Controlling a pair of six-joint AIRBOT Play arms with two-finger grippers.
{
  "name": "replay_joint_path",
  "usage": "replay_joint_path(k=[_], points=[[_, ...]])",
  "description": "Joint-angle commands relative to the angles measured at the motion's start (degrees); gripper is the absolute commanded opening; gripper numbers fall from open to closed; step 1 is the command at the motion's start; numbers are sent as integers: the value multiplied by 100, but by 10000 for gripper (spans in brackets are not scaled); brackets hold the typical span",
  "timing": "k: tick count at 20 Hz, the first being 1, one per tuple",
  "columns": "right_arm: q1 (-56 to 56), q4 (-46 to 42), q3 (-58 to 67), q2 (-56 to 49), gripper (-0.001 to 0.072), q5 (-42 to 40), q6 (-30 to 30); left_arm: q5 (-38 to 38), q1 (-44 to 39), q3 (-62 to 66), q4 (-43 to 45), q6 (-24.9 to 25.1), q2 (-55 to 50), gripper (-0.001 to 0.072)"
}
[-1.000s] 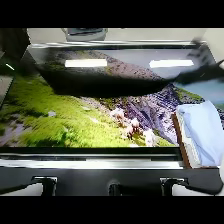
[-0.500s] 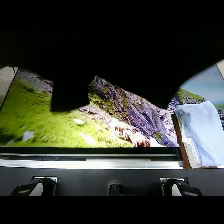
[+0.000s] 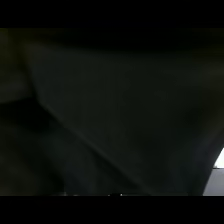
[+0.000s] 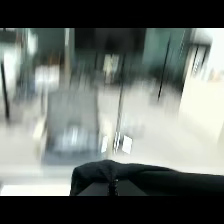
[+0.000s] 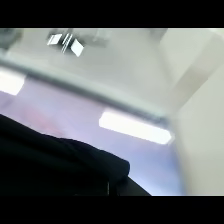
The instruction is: Fold the shirts.
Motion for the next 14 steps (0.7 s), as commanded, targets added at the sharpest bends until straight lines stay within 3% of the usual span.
replay_joint_path(k=[1, 4, 8, 11, 14], points=[[11, 660, -424, -1244, 39, 1438, -328, -1427, 0, -577, 365, 151, -787, 28], [55, 1143, -1547, -2481, 39, 861, -363, -1093, 2, -2210, 354, 533, -1453, 28], [769, 1113, -2105, -4284, 40, -787, -487, 824, 2, -4151, -63, 671, -2688, 28], [1016, 1163, -2105, -5143, 40, -2697, -98, 1862, 2, -4054, -682, 671, -3847, 28], [992, 1200, -2105, -5302, 40, -4286, 476, 2500, 0, -3565, -1255, 778, -4594, 29]])
